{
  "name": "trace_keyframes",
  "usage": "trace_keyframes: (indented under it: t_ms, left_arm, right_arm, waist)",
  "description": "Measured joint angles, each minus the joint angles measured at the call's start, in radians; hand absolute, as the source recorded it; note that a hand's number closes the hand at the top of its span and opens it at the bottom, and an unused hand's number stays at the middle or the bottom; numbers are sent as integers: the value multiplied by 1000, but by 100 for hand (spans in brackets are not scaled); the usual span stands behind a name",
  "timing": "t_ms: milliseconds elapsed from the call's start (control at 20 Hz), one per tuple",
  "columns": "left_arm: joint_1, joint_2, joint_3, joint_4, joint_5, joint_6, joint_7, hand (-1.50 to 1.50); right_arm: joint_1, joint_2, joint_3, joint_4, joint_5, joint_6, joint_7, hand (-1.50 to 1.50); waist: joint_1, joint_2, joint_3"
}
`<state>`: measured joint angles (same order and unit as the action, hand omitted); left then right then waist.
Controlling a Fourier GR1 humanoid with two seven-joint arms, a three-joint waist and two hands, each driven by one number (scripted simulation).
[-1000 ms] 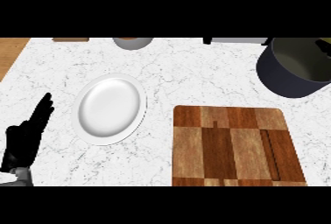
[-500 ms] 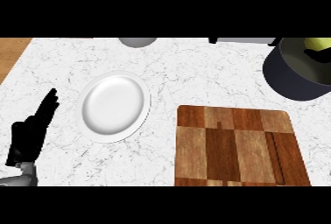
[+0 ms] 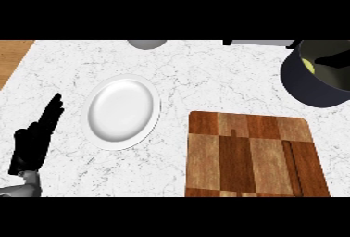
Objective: Pick the lemon from the cutting board and place it in the pot
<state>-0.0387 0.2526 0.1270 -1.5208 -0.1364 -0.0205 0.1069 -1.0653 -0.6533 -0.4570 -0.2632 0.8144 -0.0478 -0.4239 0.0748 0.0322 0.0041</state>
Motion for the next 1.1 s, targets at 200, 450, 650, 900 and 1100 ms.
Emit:
trace_keyframes:
  t_ms: [200,450,650,900,1100]
  left_arm:
    - [-16,-1,2,6,-5,7,15,0]
    - [-7,4,13,11,1,2,10,0]
    - [-4,7,22,5,4,2,22,0]
    - [32,-8,8,-32,-13,13,29,0]
    - [36,-2,22,-35,-6,9,28,0]
  right_arm:
    - [-27,13,-87,6,-92,-7,-68,-150]
    - [-50,-15,-212,23,-224,45,-117,-150]
    - [-48,-61,-252,49,-278,149,-112,-150]
    - [7,-135,-289,76,-332,294,-134,-150]
    - [59,-185,-317,79,-376,382,-153,-150]
  waist:
    - [-7,-3,1]
    - [-16,-8,0]
    - [-28,-13,-1]
    - [-34,-16,-1]
    - [-42,-19,-1]
